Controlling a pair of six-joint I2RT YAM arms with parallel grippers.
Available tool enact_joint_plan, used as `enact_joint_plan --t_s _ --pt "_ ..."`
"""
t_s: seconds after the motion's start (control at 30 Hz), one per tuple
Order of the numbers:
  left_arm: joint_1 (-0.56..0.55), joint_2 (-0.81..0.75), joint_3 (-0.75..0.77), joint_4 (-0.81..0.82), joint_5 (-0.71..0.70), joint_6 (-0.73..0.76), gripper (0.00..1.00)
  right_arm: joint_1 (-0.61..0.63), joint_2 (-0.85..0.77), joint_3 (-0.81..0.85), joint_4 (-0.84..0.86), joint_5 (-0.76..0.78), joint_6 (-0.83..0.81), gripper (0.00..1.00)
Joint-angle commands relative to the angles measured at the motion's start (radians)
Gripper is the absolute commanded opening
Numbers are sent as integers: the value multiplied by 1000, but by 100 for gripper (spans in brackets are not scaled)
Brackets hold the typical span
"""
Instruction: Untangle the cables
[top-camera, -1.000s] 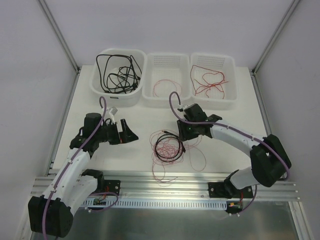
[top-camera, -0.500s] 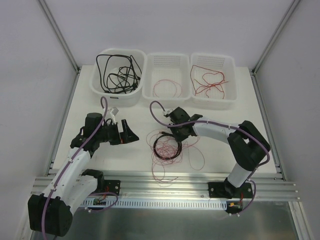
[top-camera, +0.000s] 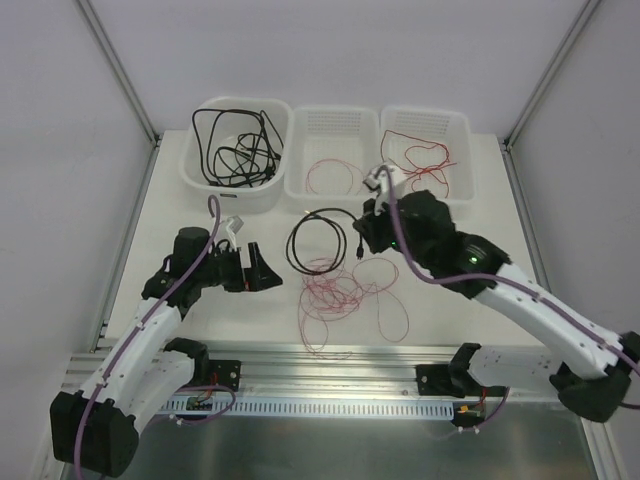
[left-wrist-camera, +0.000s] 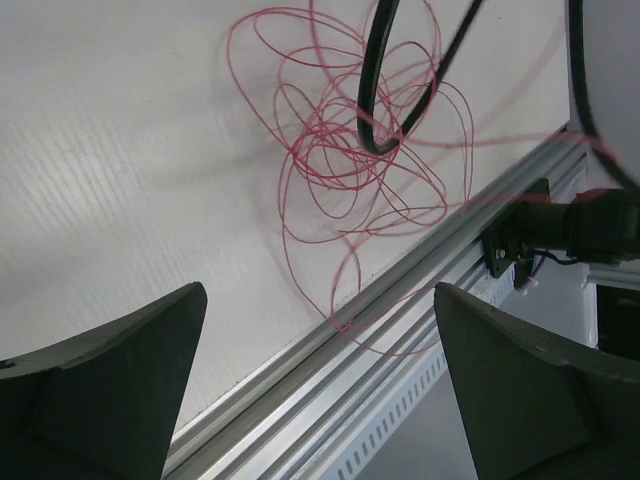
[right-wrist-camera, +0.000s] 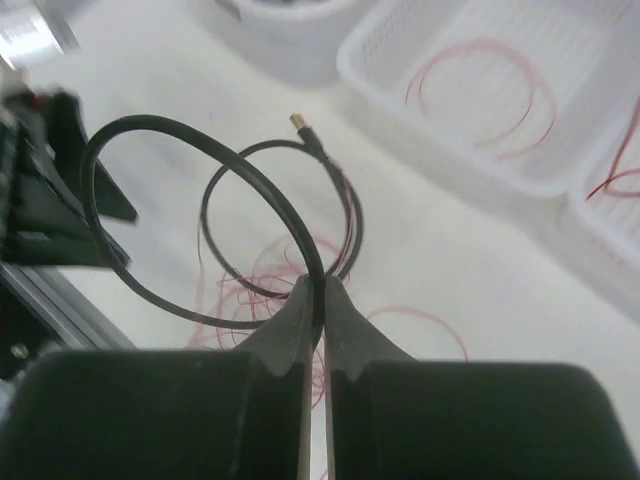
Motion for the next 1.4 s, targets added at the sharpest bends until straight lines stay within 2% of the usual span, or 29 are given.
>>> enact_joint_plan --t_s 0.0,0.17,0.27,0.4,0.67,0.8,0.9,1.03,1.07,1.17,1.23,1.27,1.3,1.37 --pt "-66 -70 35 28 -14 -6 99 2 -138 -47 65 64 32 1" --pt "-179 -173 56 121 -18 -59 99 2 -182 -80 52 53 100 1" --pt "-193 -225 69 186 -5 -93 99 2 -228 -129 98 25 128 1" --pt "-222 -246 89 255 0 -165 99 2 -207 -98 56 13 132 1" --pt "-342 -170 145 304 -101 -172 99 8 -185 -83 41 -18 170 1" --pt "-457 -92 158 318 -221 -149 98 12 -189 -80 42 -18 169 1" --pt "-538 -38 177 319 -328 -133 93 12 -192 -80 42 -18 169 1" --pt "-611 8 187 321 -429 -122 74 12 -202 -87 44 -13 169 1" --pt "-621 5 182 319 -472 -124 64 12 -205 -90 46 -13 169 1" --pt "-646 -21 158 324 -531 -148 56 12 -227 -110 58 -5 167 1" --pt "-667 -35 130 376 -546 -178 45 12 -239 -123 76 -4 172 1" --pt "-675 -36 121 388 -560 -184 38 12 -244 -133 82 -2 175 1" --pt "-693 -33 106 405 -563 -193 23 12 -247 -138 88 -4 180 1" --pt "-712 -25 99 427 -575 -196 5 12 -247 -144 96 -1 183 1"
